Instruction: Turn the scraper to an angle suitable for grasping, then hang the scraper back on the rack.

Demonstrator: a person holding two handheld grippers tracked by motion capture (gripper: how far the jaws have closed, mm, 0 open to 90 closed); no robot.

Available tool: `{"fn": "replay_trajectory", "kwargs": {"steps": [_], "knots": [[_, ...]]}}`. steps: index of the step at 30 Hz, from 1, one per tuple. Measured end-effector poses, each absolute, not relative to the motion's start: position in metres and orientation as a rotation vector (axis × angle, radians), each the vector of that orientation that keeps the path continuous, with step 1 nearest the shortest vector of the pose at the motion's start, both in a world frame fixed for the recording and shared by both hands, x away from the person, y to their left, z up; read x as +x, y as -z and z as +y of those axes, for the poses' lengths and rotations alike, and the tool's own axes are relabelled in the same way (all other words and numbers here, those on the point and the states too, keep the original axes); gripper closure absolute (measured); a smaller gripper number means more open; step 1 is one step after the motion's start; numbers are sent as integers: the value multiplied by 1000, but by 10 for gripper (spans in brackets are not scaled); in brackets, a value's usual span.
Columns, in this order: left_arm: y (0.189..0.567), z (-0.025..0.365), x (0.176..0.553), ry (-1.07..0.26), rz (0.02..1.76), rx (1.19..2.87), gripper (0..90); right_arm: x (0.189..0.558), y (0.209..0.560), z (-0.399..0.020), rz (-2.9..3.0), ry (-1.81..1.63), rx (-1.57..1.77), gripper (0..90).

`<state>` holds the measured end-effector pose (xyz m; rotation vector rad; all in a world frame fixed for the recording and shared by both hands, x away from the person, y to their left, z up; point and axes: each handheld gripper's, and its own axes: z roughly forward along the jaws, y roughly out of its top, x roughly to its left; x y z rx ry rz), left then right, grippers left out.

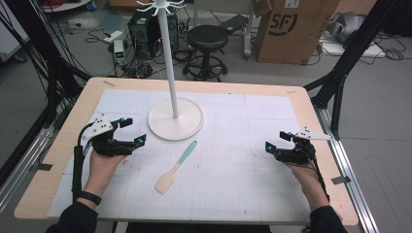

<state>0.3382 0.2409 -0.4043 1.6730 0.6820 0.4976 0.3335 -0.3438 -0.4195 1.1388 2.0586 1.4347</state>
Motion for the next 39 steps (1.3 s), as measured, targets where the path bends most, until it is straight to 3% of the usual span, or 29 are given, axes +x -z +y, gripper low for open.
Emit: {"fn": "replay_trajectory", "kwargs": {"steps": [39], "knots": [[396,237,330,-512,682,1667,155,336,423,-342,2089,-1419,1124,161]]}}
